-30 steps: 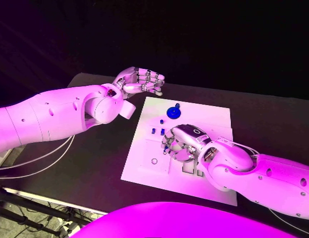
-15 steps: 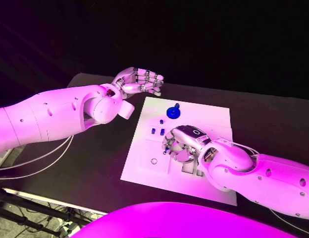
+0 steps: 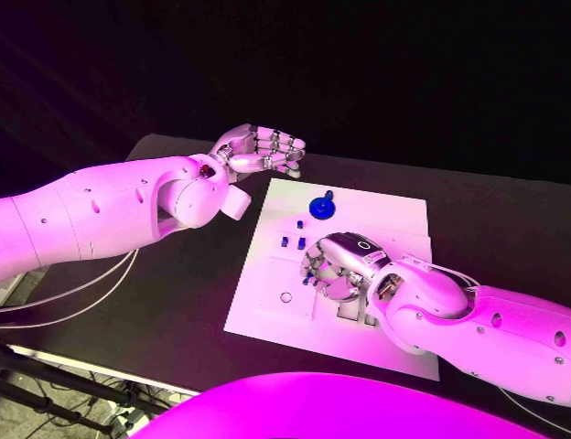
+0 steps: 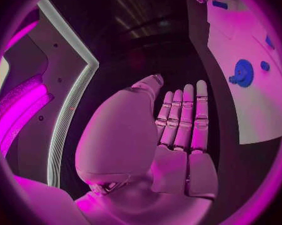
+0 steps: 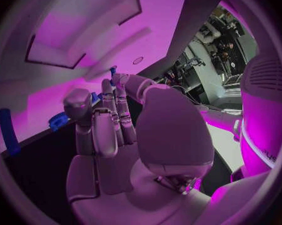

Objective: Assemble the parts on the task board

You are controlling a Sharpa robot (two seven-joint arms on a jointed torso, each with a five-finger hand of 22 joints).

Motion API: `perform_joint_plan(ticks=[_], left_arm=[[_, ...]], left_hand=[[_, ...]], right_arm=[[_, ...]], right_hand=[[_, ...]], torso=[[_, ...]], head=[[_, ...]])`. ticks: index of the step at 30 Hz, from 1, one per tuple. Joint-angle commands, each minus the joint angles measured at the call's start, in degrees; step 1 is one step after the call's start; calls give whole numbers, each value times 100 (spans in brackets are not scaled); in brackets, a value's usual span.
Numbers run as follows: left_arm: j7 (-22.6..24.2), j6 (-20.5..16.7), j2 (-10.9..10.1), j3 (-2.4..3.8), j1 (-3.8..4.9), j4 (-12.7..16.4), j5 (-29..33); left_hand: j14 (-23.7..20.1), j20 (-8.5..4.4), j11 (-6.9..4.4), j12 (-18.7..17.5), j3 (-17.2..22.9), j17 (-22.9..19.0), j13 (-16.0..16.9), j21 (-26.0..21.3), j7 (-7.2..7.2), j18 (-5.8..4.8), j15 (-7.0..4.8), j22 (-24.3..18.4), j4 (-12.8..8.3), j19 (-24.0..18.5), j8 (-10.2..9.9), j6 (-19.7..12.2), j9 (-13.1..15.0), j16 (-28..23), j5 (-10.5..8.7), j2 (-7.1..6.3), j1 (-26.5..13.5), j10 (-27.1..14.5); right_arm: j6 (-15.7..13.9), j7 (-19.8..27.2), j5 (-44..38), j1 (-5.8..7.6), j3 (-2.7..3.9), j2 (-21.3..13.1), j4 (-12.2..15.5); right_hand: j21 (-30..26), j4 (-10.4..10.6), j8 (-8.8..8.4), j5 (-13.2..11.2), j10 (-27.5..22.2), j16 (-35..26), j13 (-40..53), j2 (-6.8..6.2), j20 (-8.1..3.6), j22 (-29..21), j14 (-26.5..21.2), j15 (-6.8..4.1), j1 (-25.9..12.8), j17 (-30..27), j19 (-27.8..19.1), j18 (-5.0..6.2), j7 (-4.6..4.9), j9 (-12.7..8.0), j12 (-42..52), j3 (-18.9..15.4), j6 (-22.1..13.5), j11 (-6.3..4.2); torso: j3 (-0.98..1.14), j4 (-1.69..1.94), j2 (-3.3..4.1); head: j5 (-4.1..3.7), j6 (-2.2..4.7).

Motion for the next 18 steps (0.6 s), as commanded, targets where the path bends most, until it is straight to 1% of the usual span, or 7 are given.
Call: perform_joint_plan(ticks=[1,5,8,14,18], left_arm=[[6,112,7,4,3,12,21],[-3,124,17,4,3,7,21],[-8,133,25,4,3,4,21],[-12,143,50,4,3,-4,21],[-16,154,73,4,3,1,19]], left_hand=[[34,-5,0,-37,30,-8,-7,-1,90,44,11,9,-10,15,-35,-49,-10,-3,15,-26,9,-37],[34,-4,2,-39,32,-10,-7,-1,90,43,13,10,-9,14,-33,-49,-10,-4,14,-25,6,-44],[34,-4,2,-39,32,-10,-7,-1,90,43,13,10,-9,14,-33,-49,-10,-4,14,-25,6,-44],[33,-4,3,-40,35,-10,-7,-1,91,43,14,11,-9,13,-31,-49,-10,-5,14,-23,5,-48],[33,-4,3,-40,35,-10,-7,-1,91,43,14,11,-9,13,-31,-49,-10,-5,14,-23,5,-48]], right_arm=[[148,-9,-70,-14,-6,6,-2],[195,-8,-70,-21,-6,7,19],[221,-17,-74,-25,-6,12,24],[244,-84,-146,-27,-6,21,10],[289,-185,-247,-28,-6,45,-6]], right_hand=[[0,-7,29,32,440,18,257,63,22,5,208,-21,15,5,-28,-81,11,-3,39,33,-13,-416],[0,-7,29,32,440,18,257,63,22,5,208,-21,15,5,-28,-81,11,-3,39,33,-13,-416],[0,-7,29,32,440,18,257,63,22,5,208,-21,15,5,-28,-81,11,-3,39,33,-13,-416],[9,-11,30,30,441,14,264,63,23,15,206,-20,10,-8,-26,-82,11,5,36,36,-16,-416],[9,-11,30,30,441,14,264,63,23,15,206,-20,10,-8,-26,-82,11,5,36,36,-16,-416]], torso=[[-5,-3,2],[-4,3,-2],[-5,-4,-5],[-5,3,-4],[-8,-6,-2]], head=[[-5,1],[4,1],[7,1],[1,1],[1,1]])
